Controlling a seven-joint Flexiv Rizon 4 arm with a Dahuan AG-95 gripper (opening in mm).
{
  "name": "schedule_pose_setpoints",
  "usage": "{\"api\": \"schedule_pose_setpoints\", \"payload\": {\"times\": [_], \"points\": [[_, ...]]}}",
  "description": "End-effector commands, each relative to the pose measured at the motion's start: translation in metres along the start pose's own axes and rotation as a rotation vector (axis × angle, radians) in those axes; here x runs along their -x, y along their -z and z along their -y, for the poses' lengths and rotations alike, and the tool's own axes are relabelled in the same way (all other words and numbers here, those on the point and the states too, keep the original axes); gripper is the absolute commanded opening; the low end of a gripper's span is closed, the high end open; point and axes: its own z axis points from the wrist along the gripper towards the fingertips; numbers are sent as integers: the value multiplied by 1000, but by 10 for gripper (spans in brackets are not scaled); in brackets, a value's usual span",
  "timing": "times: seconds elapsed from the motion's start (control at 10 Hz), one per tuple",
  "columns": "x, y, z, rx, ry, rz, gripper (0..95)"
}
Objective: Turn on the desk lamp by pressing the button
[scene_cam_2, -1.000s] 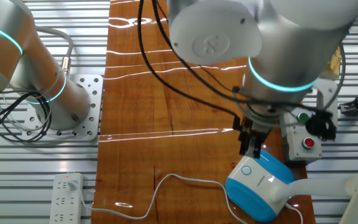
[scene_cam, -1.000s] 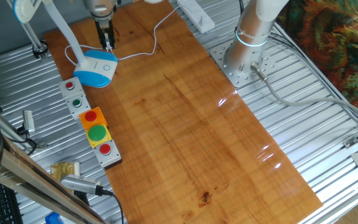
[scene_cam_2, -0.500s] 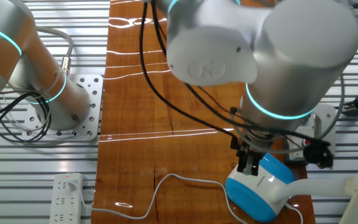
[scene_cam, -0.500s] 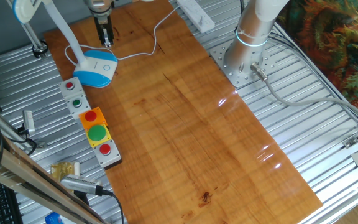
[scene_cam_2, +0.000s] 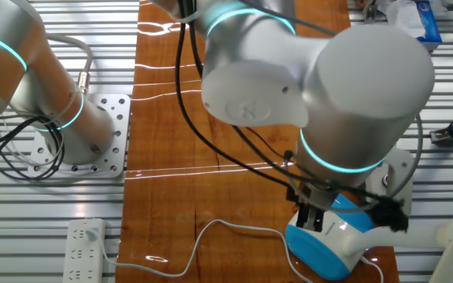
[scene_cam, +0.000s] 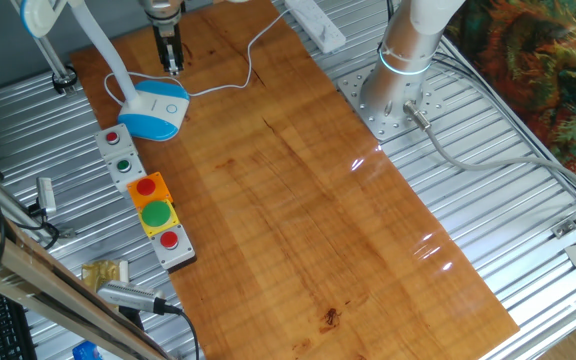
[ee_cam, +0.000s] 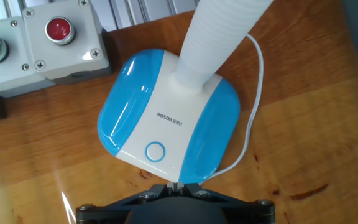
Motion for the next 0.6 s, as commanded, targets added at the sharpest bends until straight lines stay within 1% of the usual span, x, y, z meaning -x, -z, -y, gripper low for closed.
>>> {"api": "schedule_pose_setpoints", "payload": {"times": [0.1,0.3,0.6], "points": [[0,1,-1,35,-2,11,0],[0,-1,-2,38,-2,21,0],[3,-9,-2,40,-2,26,0]]}}
